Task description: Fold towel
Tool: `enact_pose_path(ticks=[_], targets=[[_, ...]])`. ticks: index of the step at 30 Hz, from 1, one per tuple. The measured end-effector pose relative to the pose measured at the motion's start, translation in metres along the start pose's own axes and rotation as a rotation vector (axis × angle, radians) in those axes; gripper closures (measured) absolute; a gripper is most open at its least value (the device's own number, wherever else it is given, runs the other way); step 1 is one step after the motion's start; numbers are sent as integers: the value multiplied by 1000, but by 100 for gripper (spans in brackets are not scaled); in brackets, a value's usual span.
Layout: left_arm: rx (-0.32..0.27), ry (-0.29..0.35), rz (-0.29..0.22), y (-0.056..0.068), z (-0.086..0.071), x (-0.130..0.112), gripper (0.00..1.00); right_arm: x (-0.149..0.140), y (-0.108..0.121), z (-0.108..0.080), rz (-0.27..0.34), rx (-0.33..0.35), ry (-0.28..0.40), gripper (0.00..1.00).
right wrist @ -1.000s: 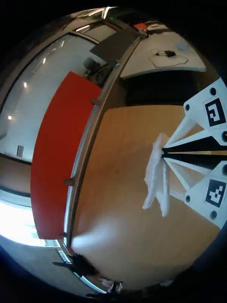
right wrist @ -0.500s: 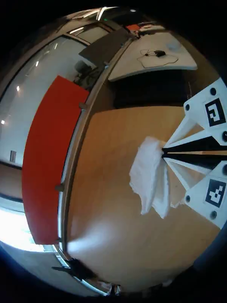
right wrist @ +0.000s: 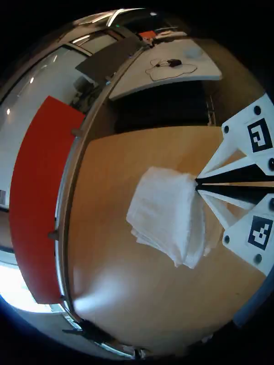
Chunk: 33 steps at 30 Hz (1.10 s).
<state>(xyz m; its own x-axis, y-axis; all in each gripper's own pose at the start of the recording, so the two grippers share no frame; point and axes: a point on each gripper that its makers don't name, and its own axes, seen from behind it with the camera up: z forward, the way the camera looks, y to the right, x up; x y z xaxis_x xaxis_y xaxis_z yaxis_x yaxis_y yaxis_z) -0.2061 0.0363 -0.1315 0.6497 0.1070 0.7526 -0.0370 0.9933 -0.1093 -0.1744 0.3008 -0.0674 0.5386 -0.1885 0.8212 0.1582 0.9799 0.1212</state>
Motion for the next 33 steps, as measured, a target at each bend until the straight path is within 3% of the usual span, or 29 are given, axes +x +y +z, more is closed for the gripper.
enact_pose_path(ticks=[15,27,33], targets=[[7,-8,7,-2,0,-2,9,-39,5,18,47,-39,-95,96],[5,-6,10,0,2,2,9,-41,5,18,52,-43,-93,96],[1,-5,8,2,3,3,9,-44,4,16,50,-48,-94,84]])
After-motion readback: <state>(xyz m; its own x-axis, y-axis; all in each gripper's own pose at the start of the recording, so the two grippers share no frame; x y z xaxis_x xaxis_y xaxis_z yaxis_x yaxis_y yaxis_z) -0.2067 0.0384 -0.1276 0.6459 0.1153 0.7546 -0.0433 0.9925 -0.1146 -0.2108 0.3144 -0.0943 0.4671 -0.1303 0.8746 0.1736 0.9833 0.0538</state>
